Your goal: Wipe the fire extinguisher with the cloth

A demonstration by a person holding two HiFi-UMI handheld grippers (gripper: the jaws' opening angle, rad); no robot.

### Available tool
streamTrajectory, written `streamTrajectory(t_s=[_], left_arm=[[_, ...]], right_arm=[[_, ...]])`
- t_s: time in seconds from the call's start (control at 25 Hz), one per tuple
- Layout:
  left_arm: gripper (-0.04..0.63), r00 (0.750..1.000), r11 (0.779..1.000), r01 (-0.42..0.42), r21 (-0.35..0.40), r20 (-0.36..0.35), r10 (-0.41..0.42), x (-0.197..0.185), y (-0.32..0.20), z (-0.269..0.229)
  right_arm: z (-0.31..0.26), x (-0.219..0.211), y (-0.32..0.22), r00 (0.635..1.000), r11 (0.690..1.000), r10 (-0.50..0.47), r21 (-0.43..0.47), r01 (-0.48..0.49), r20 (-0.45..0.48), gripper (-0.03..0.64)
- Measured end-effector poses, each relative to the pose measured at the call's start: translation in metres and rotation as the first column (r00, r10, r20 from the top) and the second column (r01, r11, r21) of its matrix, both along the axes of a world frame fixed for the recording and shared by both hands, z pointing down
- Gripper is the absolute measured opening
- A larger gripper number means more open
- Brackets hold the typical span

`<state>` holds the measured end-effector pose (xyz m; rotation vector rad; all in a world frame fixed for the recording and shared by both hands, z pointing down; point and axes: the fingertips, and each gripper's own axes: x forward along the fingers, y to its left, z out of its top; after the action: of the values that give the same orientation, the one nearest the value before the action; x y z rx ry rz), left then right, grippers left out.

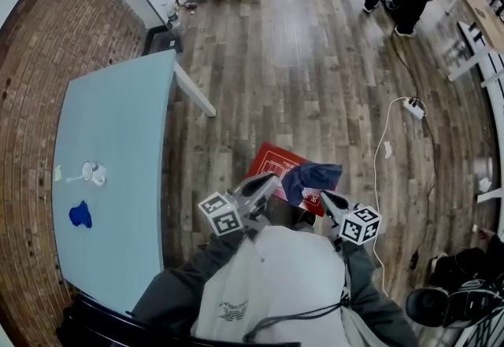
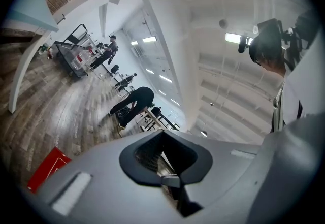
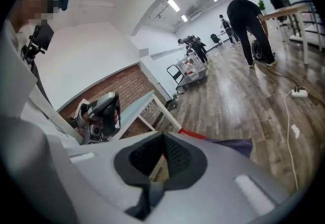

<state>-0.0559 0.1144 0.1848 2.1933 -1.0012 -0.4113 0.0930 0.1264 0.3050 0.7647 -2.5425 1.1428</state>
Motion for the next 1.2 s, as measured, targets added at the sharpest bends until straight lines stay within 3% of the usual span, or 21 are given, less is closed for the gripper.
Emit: streamTrajectory(t_s=[0.16,0.32,0.48,0.6,0.72,0.8,0.88,1.0,1.08,1.16,1.2], left_arm=[[0.003,1.000,0.999,0.024,-0.042,0.006,-0.024,-0.023,0.005,0.017],[0.003,0.999,0.996,0.030,-0.082,0.024,-0.028,-0.043,0.004,0.033],[0.003,0.999,0.992,0.005,-0.129,0.046,0.001,-0.064,-0.001,0.051],[0.003,0.997,0.988,-0.035,-0.154,0.063,0.046,-0.075,-0.006,0.072],[0.003,0.993,0.978,-0.084,-0.193,0.068,0.099,-0.081,-0.008,0.105],[0.003,0.990,0.967,-0.109,-0.231,0.068,0.128,-0.086,-0.004,0.128],[0.003,0.986,0.958,-0.123,-0.258,0.075,0.147,-0.091,-0.007,0.149],[0.003,0.988,0.955,-0.111,-0.275,0.070,0.135,-0.099,-0.018,0.177],[0.003,0.991,0.954,-0.098,-0.284,0.057,0.119,-0.103,-0.021,0.190],[0.003,0.993,0.952,-0.090,-0.294,0.044,0.108,-0.108,-0.021,0.198],[0.003,0.994,0.950,-0.083,-0.300,0.039,0.100,-0.112,-0.020,0.200]], right_arm=[[0.026,-0.010,0.015,0.999,0.995,0.033,-0.089,-0.032,0.008,0.002],[0.053,-0.014,0.030,0.995,0.998,0.025,-0.047,-0.029,-0.093,0.002],[0.075,-0.014,0.028,0.975,0.994,0.093,-0.033,-0.102,-0.201,0.020],[0.090,-0.016,0.005,0.926,0.993,0.112,0.070,-0.093,-0.361,0.046],[0.114,-0.025,-0.019,0.840,0.992,0.069,0.122,-0.003,-0.539,0.161],[0.133,-0.035,-0.030,0.786,0.989,0.045,0.138,0.052,-0.616,0.206],[0.156,-0.046,-0.042,0.757,0.986,0.024,0.139,0.089,-0.653,0.221],[0.203,-0.060,-0.053,0.740,0.993,-0.035,0.057,0.099,-0.672,0.221],[0.225,-0.065,-0.052,0.749,0.999,-0.015,0.018,0.036,-0.662,0.218],[0.228,-0.071,-0.052,0.761,0.997,0.066,0.007,-0.080,-0.645,0.165],[0.228,-0.079,-0.051,0.764,0.994,0.088,0.002,-0.113,-0.639,0.101]])
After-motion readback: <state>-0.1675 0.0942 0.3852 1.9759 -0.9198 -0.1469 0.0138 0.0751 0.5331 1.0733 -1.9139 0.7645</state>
